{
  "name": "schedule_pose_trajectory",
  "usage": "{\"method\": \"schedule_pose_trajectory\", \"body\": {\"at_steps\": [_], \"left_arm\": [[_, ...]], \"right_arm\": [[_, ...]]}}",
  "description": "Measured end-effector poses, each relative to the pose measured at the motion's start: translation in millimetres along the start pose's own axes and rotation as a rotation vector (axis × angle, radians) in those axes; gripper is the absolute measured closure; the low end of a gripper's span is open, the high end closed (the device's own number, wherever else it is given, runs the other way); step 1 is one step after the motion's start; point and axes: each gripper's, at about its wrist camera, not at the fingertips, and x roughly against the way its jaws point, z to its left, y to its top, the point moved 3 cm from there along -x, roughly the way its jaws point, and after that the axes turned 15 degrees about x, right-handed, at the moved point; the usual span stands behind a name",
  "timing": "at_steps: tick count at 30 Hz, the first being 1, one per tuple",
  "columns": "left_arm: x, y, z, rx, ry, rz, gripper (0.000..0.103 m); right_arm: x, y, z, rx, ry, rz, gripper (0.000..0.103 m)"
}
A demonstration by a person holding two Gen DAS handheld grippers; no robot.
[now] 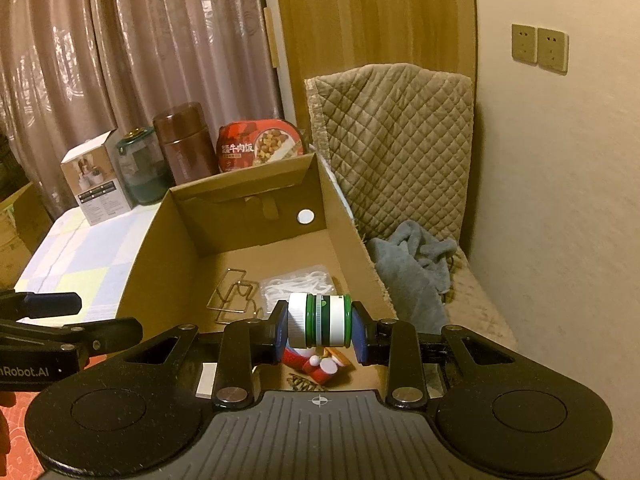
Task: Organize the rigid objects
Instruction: 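Lower the striped roll into the box and open the right tool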
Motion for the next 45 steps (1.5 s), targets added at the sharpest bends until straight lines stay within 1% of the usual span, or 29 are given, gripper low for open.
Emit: {"method": "schedule_pose_trajectory", "body": {"at_steps": [18, 32, 38, 39, 41, 42, 45], "left_arm": [[2, -2, 4, 0.01, -0.002, -0.001, 0.015], [3, 0, 4, 0.018, -0.001, -0.014, 0.015], [6, 0, 5, 0.02, 0.003, -0.02, 0.015], [7, 0, 6, 0.021, 0.004, -0.022, 0.015], [9, 0, 7, 0.022, 0.01, -0.028, 0.015], [10, 0, 7, 0.025, 0.011, -0.031, 0.015], [15, -1, 10, 0.04, 0.009, -0.037, 0.015]], "right_arm": [[-7, -3, 9, 0.015, 0.01, 0.025, 0.074], [-13, -4, 6, 0.007, 0.005, 0.041, 0.074], [-14, -2, 4, -0.013, 0.022, 0.028, 0.074], [-13, -2, 3, -0.016, 0.02, 0.026, 0.073], [-12, -1, 2, -0.021, 0.01, 0.023, 0.067], [-10, -1, 1, -0.028, 0.007, 0.02, 0.062], [-3, -1, 0, -0.039, 0.008, 0.012, 0.057]]}}
